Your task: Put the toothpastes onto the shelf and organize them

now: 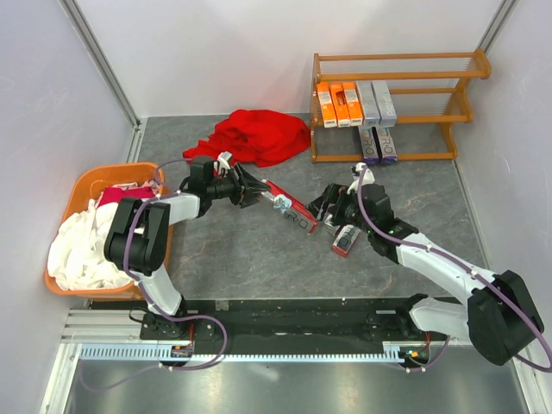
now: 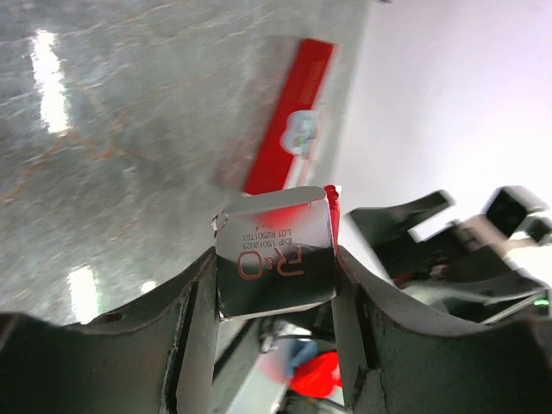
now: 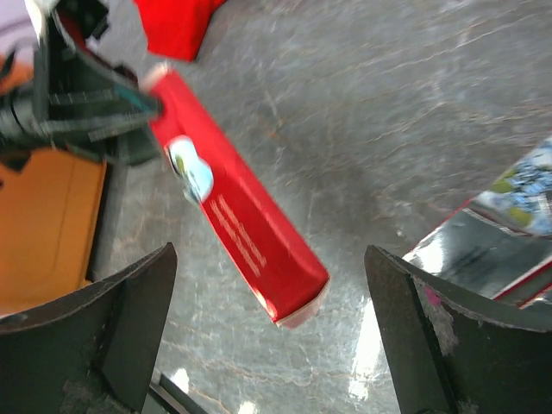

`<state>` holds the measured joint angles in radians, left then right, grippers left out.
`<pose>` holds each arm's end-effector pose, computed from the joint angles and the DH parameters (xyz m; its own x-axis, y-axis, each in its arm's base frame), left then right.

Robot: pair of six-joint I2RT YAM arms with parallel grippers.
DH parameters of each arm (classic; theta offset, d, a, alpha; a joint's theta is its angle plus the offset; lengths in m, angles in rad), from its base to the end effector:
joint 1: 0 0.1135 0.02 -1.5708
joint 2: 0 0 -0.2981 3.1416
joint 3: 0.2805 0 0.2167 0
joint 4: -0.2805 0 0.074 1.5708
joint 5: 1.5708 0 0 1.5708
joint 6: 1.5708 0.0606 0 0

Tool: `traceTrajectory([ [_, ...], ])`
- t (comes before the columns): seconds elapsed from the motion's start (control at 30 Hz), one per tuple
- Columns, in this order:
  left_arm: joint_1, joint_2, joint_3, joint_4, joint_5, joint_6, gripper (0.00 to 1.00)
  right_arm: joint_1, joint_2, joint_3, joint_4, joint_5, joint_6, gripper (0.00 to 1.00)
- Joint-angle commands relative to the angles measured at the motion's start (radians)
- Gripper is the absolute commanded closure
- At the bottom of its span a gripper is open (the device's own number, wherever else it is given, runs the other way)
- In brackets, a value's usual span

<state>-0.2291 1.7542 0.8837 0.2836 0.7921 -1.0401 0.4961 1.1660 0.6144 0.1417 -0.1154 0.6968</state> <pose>0.3325 -0.1218 0.2215 -0.9084 -0.4102 -0.0815 -0.0922 0.3865 -0.9177 0.2029 0.1177 0.2760 -0.6318 0.3829 -0.6739 -0.2089 0.7531 0.6238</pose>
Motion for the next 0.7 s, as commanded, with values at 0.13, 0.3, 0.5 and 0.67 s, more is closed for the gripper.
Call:
traceTrajectory([
  [0.13,0.040,0.004,-0.048,0.386,0.193,-0.262,0.53,0.084,0.012,0.036,0.062,0.082,-0.100,0.02],
  [0.3,0.042,0.016,-0.071,0.494,0.216,-0.351,0.53,0.098,0.020,0.038,0.068,0.088,-0.117,0.02],
  [0.5,0.042,0.041,-0.089,0.631,0.240,-0.443,0.53,0.104,0.031,-0.008,0.167,0.045,-0.115,0.05],
  [0.67,0.042,0.042,-0.095,0.643,0.240,-0.448,0.52,0.107,0.040,-0.021,0.219,0.003,-0.111,0.27],
])
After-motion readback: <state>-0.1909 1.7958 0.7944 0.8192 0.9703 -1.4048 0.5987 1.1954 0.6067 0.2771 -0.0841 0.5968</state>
